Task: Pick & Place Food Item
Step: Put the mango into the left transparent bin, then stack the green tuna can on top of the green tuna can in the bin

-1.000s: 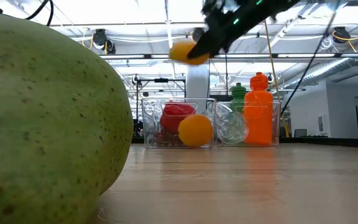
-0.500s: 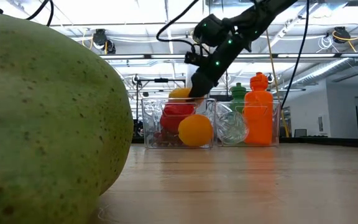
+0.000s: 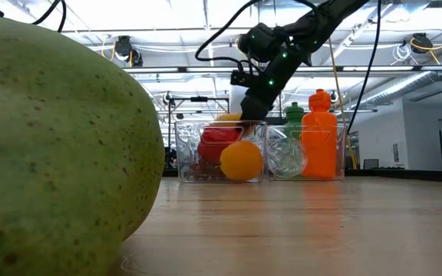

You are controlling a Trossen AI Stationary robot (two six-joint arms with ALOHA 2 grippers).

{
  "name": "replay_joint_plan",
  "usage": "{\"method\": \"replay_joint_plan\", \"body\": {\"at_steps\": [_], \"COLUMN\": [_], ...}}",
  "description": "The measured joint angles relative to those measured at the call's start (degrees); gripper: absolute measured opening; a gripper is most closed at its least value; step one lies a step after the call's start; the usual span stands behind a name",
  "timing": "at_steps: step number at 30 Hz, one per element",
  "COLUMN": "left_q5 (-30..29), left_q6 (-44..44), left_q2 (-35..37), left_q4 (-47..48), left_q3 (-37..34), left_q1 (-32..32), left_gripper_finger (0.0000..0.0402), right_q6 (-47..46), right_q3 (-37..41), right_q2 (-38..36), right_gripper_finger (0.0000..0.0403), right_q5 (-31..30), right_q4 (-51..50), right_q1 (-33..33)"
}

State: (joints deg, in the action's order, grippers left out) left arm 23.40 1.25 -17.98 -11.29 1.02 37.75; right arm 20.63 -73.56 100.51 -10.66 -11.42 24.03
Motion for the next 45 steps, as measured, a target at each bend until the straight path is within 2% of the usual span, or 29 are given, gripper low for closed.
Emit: {"method": "replay_joint_plan", "body": {"at_steps": [8,13,19,26,29,34,37,41,45], "left_q5": [0.00,0.00,0.00,0.00,0.00,0.00,0.01,0.52,2.12], "left_q6": [-0.02,-0.02,-0.02,-0.02,0.00,0.00,0.00,0.20,0.10], "left_q2": [-0.02,0.00,0.00,0.00,0.00,-0.02,-0.01,0.00,-0.02], "left_q4": [0.23,0.52,0.62,0.76,0.79,0.79,0.79,0.79,-1.04], "left_q3": [0.00,0.00,0.01,0.00,0.00,0.01,0.01,0.01,0.00], "left_q1": [0.00,0.00,-0.01,0.00,0.00,-0.01,-0.02,0.00,-0.02], "left_gripper_finger": [0.0051,0.0051,0.0051,0.0051,0.0051,0.0051,0.0051,0.0051,0.0051], "right_q6": [-3.38,-7.78,-7.89,-7.57,-7.82,-9.22,-12.20,-16.07,-16.96], "right_q3": [0.02,0.02,0.02,0.07,0.07,1.87,6.87,17.67,32.65], "right_q2": [0.58,0.63,0.63,-4.12,-9.59,-23.94,-34.56,-50.50,-65.70], "right_gripper_finger": [0.0217,0.0255,0.0296,0.0287,0.0275,0.0240,0.0206,0.0137,0.0056], "right_q5": [-0.97,-1.36,-1.35,-1.19,1.01,17.41,23.83,21.79,18.51], "right_q4": [0.16,-0.43,-0.64,0.04,-0.23,1.67,6.38,8.87,14.88], "right_q1": [0.28,1.16,1.30,-0.75,-2.61,-4.27,-4.35,-6.22,-9.41]}}
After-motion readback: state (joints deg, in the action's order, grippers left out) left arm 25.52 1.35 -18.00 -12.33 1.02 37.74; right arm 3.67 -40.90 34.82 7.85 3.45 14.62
